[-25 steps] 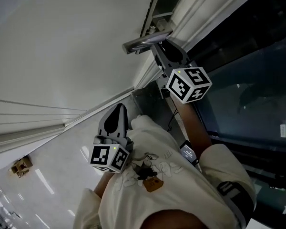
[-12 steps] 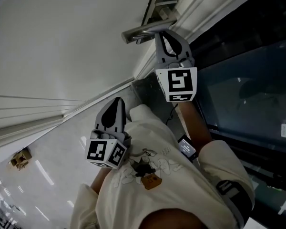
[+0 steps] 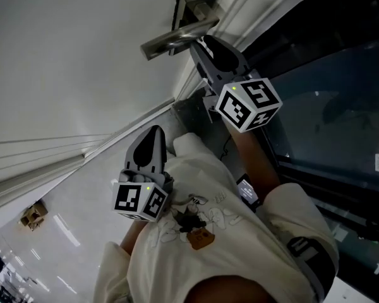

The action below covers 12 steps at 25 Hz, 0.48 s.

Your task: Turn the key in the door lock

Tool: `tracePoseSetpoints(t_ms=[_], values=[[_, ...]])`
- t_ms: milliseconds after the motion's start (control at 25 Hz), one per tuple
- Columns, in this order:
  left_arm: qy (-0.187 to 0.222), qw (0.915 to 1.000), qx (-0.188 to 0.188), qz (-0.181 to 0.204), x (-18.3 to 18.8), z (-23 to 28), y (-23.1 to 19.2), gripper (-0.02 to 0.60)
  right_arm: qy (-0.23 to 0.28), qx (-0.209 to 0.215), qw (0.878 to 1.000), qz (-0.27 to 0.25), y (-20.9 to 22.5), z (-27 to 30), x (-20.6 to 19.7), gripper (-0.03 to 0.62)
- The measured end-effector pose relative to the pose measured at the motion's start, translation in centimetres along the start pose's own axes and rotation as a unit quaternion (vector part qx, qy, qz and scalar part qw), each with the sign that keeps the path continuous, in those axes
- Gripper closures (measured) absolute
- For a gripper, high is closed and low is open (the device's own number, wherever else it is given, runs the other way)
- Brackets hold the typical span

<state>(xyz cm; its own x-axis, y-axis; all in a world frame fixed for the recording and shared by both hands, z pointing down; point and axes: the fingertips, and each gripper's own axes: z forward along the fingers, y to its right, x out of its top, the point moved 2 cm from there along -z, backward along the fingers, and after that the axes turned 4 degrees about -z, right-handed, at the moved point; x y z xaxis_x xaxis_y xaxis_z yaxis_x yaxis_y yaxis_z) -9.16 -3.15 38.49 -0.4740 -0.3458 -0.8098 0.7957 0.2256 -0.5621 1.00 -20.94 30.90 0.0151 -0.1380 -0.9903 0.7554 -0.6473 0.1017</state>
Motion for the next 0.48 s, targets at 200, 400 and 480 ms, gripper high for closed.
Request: tracePoseSetpoints(t_ms=[200, 400, 480], values=[[-0.005, 1.0, -0.002, 0.002, -0.68, -0.06, 0.13, 0.575, 0.028, 0.07, 0.98, 0.182, 0.48, -0.12, -0.09, 0.413], [-0.006, 1.0, 0.0, 0.005, -0.9, -0.15, 0.33, 0.575, 0.058, 0.121, 0.945, 0.298, 0.52, 0.36, 0.61, 0.379], [-0.008, 0.9999, -0.002, 0.006, -1.1, -0.15, 0.59, 0.575, 0.061, 0.116, 0.943, 0.307, 0.88, 0.51, 0.62, 0.379]])
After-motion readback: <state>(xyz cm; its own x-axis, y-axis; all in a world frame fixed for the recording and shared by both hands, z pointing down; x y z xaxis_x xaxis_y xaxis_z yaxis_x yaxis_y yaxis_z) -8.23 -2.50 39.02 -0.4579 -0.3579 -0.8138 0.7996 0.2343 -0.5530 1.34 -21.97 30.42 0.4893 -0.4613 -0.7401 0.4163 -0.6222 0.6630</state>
